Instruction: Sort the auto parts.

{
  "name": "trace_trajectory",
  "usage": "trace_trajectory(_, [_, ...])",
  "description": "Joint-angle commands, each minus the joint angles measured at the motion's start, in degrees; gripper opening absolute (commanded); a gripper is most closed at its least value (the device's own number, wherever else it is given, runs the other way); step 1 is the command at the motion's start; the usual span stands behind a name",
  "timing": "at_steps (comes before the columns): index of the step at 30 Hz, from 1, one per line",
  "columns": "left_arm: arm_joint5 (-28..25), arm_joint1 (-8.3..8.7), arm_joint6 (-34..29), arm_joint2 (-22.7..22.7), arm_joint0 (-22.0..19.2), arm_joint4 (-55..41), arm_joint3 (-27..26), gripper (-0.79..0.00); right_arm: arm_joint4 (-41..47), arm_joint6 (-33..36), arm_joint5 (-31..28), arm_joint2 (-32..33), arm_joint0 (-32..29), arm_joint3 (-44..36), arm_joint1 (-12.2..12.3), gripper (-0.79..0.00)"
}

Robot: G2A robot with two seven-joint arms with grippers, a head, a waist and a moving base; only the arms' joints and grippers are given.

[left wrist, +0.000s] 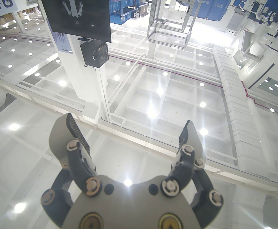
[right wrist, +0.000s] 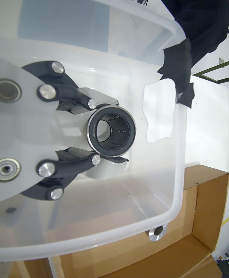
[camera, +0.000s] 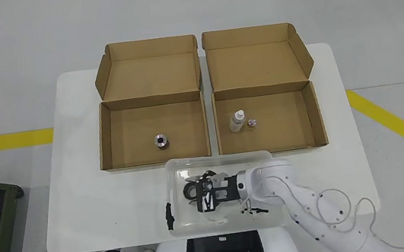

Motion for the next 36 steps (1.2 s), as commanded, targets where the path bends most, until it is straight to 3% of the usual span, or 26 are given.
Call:
trace_trajectory(1, [0.0,0.0,0.0,0.0,0.0,0.0,0.0,0.0,0.7,-0.1,-0.3,0.2,0.0,-0.5,0.1,-0.785])
trace_trajectory(11, [0.0,0.0,0.0,0.0,0.0,0.0,0.0,0.0,5.6,0.3,-1.7,3.2,-1.2,-5.1,0.9,-0.785])
trace_trajectory(22, [0.0,0.0,0.0,0.0,0.0,0.0,0.0,0.0,10.4,3.3,-3.1,9.2,-4.5,-16.6,2.5,-0.785])
trace_trajectory(36, [0.0,0.0,0.0,0.0,0.0,0.0,0.0,0.0,19.6,-0.4,-0.3,17.0,-6.1,-26.4,3.6,-0.785])
